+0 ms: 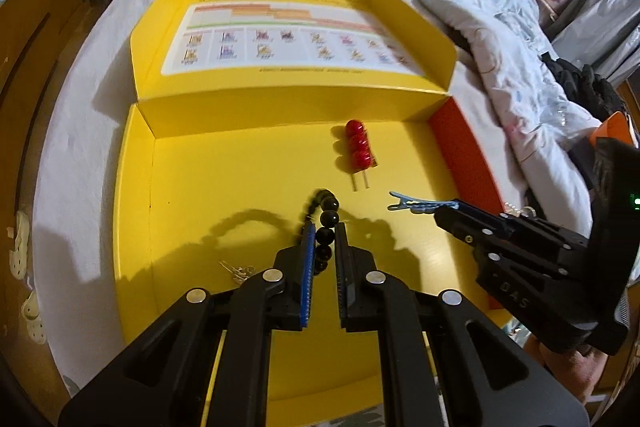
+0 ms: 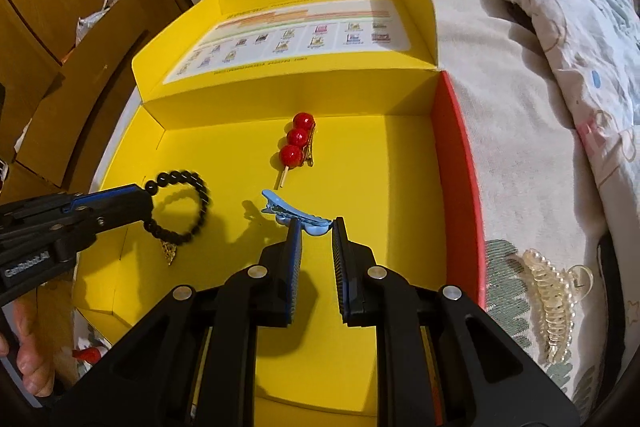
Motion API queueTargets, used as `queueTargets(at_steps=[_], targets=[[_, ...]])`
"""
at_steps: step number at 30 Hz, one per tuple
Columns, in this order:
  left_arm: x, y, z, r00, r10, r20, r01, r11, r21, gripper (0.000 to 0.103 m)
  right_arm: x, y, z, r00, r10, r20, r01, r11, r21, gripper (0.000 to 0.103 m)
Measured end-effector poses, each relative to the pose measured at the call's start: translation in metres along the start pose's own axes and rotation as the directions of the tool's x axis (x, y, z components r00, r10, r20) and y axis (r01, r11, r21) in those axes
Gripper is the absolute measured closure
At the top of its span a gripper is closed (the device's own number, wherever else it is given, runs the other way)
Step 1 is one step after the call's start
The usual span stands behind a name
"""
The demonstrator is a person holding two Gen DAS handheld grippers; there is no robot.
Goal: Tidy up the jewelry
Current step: 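Carry the black bracelet and blue clip out of the box over the bedspread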
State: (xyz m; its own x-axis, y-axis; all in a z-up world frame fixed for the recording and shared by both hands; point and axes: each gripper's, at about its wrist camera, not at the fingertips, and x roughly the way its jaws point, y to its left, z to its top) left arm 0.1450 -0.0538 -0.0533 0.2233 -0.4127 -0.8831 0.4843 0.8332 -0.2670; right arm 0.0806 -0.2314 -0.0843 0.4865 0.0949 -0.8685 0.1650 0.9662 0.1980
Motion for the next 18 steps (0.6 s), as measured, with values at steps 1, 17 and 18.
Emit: queueTargets(at_steps=[1, 17, 18], targets=[[-0.003, -0.001, 0.0, 1.0, 0.0, 0.006, 0.0, 1.0, 0.004, 0.094, -0.001, 0.0, 0.0, 1.0, 0.0, 0.0, 0.0, 1.0, -0.001, 0.087], [-0.072, -0.062, -0.037, 0.996, -0.018, 0.086, 0.007, 0.993, 0.119, 0.094, -0.097, -0.028, -0.013, 0.992, 0.008, 0.128, -0.015, 0.998, 0.053, 0.087], [-0.078, -0.069, -0.044, 0.996, -0.025, 0.089, 0.013, 0.991, 0.132, 0.094, -0.106, -0.034, -0.016, 0.99, 0.005, 0.139, -0.014, 0.998, 0.063, 0.087]])
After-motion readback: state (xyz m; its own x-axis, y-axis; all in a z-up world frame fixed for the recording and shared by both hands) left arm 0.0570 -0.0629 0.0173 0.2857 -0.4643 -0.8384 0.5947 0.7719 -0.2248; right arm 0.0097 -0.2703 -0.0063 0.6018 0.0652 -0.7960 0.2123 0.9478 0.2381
